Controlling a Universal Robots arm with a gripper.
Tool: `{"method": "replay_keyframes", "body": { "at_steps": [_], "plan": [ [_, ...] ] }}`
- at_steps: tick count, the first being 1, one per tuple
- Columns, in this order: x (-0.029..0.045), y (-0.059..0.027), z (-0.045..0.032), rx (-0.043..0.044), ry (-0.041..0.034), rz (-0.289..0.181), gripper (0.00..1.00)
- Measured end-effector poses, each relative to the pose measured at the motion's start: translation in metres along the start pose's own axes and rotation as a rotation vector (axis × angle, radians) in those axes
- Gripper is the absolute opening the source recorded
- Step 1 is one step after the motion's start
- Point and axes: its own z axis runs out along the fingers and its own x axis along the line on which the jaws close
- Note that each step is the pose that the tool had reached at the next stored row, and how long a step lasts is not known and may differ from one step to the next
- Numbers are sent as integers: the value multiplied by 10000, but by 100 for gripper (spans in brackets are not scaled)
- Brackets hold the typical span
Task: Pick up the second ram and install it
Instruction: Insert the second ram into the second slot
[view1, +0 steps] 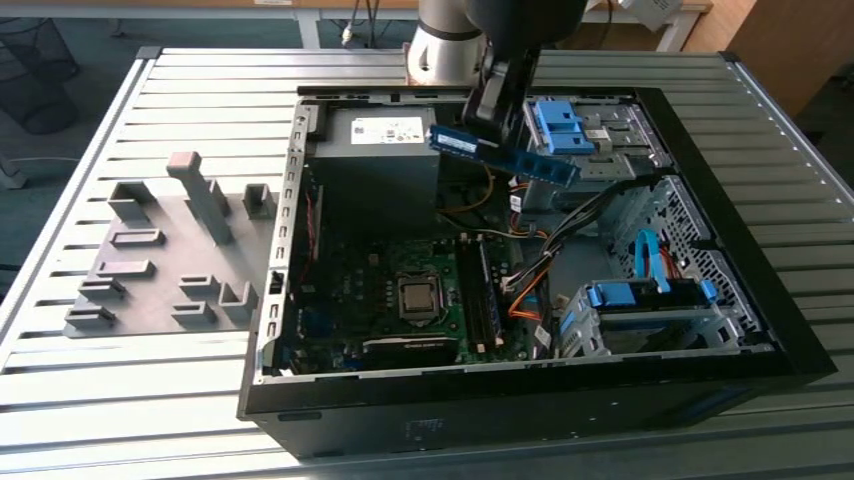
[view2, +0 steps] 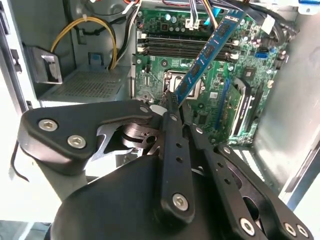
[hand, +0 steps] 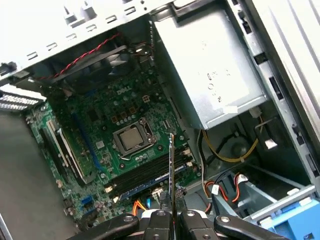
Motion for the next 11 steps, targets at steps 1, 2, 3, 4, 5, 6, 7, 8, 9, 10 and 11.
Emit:
{"method": "replay_keyframes", "body": {
  "at_steps": [1, 2, 3, 4, 5, 6, 7, 8, 9, 10, 11],
  "plan": [
    [0, 0, 0, 4, -2, 129, 14],
    [0, 0, 1, 7, -5, 262, 14],
    [0, 0, 1, 11, -8, 398, 14],
    [0, 0, 1, 14, -10, 533, 14],
    [0, 0, 2, 18, -13, 685, 14],
    [0, 0, 2, 22, -16, 841, 14],
    [0, 0, 2, 26, -20, 1007, 14],
    [0, 0, 3, 31, -23, 1174, 14],
    [0, 0, 3, 35, -26, 1344, 14],
    [0, 0, 4, 40, -30, 1512, 14],
    [0, 0, 5, 44, -34, 1684, 14]
  ]
}}
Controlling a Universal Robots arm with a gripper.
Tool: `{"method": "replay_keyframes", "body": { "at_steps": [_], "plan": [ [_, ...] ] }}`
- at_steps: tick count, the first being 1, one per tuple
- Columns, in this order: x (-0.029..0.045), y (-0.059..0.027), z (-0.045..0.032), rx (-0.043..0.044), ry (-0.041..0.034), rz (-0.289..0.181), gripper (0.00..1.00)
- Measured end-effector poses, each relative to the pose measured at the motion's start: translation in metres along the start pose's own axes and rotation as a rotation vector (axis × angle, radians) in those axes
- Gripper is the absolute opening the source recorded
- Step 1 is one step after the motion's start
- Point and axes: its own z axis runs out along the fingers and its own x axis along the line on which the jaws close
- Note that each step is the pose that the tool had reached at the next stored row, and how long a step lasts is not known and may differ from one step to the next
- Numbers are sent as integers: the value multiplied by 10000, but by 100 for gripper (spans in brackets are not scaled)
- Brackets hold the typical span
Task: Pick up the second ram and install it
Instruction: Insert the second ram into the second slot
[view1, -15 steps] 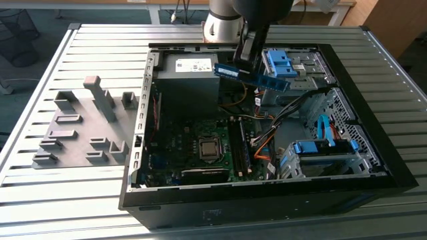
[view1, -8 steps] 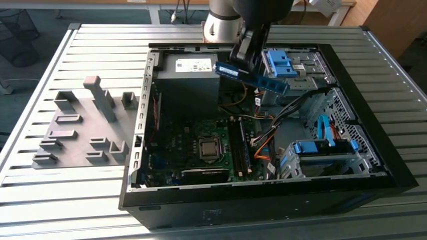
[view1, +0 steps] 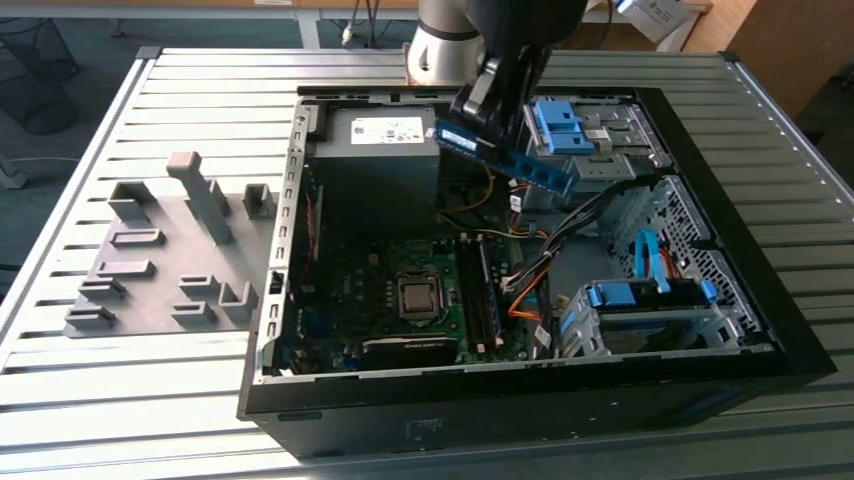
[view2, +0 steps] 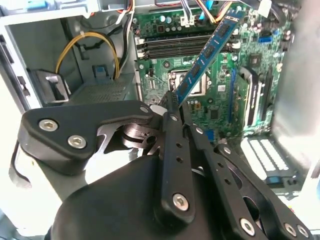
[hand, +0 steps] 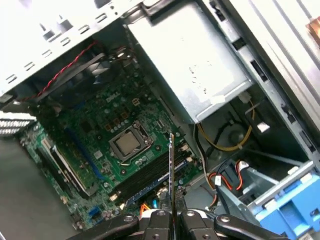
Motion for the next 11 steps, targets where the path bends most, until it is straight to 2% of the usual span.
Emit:
{"method": "replay_keyframes", "body": {
  "at_steps": [11],
  "plan": [
    [-2, 2, 6, 48, -41, 1882, 14]
  ]
}}
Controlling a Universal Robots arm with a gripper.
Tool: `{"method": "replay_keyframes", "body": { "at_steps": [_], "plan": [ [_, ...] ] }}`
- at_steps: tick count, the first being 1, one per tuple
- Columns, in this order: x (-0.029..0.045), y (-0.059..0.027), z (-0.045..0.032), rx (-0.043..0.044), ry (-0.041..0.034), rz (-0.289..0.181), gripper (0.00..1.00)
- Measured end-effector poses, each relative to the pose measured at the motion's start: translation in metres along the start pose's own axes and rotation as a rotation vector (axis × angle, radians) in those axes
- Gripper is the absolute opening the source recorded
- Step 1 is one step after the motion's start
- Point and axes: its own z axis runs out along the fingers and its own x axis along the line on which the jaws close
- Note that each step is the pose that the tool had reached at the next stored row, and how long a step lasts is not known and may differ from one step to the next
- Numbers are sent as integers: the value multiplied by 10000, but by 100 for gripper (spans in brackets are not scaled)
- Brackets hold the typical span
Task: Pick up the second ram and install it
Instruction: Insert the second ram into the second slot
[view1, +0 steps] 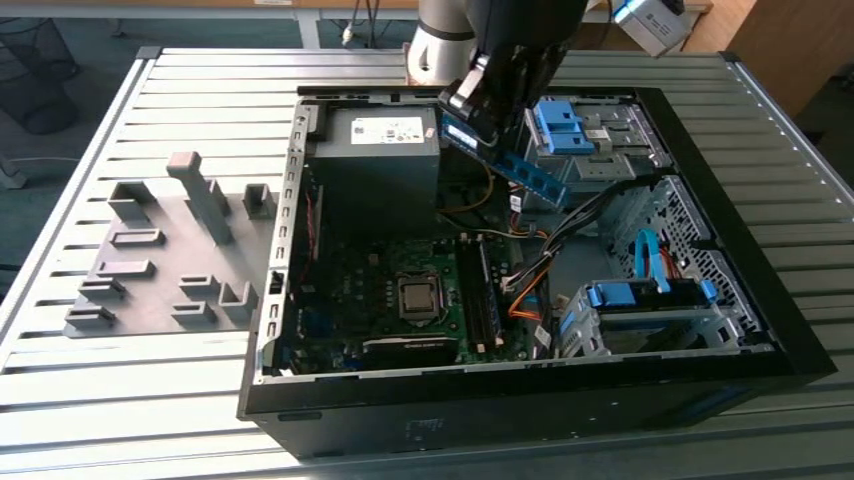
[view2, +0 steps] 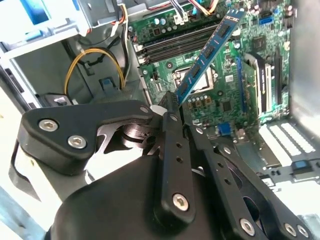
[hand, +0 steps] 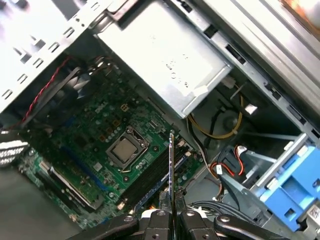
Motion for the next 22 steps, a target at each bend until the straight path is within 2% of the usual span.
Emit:
{"method": "replay_keyframes", "body": {
  "at_steps": [3, 19, 22],
  "plan": [
    [-6, 5, -1, 11, -3, 308, 14],
    [-6, 5, -1, 14, -5, 429, 14],
    [-6, 5, 1, 20, -10, 649, 14]
  ]
}}
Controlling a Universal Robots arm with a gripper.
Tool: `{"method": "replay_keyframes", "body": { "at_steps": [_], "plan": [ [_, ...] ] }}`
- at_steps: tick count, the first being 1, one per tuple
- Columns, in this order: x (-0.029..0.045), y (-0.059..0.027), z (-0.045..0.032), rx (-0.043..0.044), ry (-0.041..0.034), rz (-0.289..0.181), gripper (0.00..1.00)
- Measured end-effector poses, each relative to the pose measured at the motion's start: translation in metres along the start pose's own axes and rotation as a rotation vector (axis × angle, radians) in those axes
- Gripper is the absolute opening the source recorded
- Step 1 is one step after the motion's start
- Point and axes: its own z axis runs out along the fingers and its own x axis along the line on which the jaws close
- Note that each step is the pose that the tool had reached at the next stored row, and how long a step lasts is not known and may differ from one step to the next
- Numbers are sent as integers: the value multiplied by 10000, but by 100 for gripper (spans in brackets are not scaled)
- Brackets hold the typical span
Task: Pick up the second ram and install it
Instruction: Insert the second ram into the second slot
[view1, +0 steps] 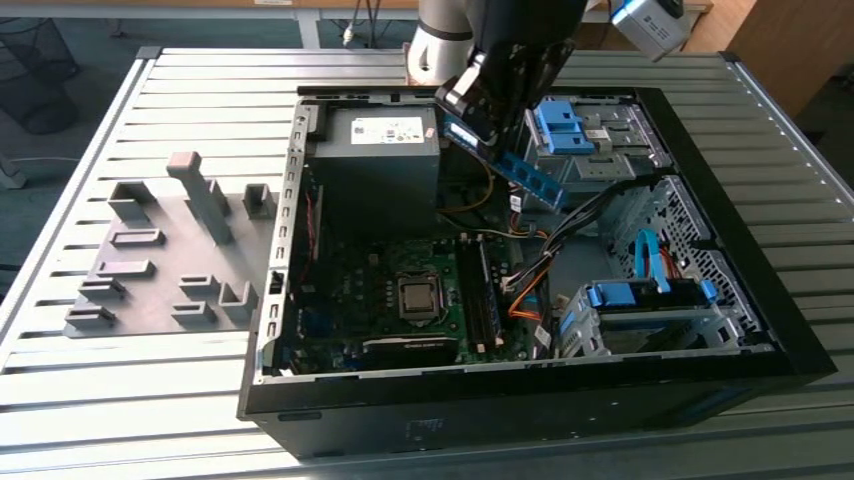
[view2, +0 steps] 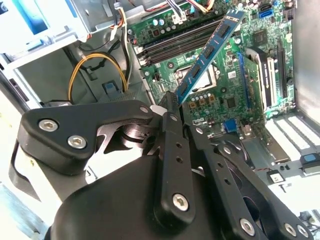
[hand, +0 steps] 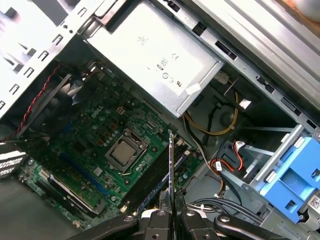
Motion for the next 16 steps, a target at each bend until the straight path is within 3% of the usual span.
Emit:
{"method": "replay_keyframes", "body": {
  "at_steps": [16],
  "plan": [
    [1, 0, 17, 64, -50, 2474, 14]
  ]
}}
